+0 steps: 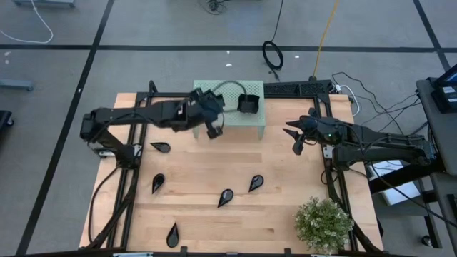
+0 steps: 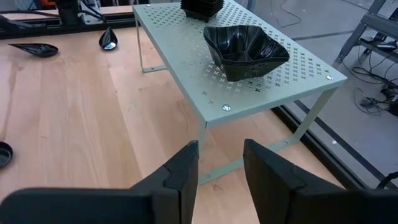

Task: Pick & Place Mini shaped plates
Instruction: Stack the black square plate on top of the other black square plate on the shelf

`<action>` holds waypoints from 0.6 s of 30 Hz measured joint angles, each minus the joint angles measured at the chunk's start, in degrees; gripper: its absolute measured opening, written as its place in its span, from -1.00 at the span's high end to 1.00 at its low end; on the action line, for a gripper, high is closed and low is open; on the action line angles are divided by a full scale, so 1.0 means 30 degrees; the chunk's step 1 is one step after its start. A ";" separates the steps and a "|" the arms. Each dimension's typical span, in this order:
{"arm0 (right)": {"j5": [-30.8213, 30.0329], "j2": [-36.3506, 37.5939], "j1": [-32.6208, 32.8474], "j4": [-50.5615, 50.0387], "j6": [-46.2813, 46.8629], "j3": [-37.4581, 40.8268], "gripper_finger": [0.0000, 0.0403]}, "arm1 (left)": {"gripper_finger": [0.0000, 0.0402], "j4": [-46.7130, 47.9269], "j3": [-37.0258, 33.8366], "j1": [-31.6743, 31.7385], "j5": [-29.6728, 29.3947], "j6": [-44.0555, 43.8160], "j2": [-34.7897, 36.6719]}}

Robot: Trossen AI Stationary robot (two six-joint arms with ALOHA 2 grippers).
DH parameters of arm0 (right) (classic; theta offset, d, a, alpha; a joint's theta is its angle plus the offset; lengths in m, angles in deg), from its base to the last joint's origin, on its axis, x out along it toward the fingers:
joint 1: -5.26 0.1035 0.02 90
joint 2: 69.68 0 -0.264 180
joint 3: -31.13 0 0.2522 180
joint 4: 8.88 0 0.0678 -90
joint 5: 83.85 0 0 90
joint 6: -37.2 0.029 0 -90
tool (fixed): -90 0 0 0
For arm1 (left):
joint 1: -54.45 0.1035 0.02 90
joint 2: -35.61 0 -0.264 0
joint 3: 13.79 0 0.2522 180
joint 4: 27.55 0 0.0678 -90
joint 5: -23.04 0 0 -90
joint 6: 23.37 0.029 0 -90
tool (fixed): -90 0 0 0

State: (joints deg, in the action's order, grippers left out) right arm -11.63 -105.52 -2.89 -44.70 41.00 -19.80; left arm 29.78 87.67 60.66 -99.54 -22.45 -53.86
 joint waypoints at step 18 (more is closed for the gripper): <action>0.0015 0.0000 0.0003 0.0341 0.0000 0.0000 0.42 | 0.96 0.1780 -0.0019 0.4092 0.3370 -0.2533 -0.0623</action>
State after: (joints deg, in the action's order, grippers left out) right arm -11.59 -105.52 -2.88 -43.67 41.00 -19.80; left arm 35.12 87.62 72.94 -89.43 -30.04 -55.73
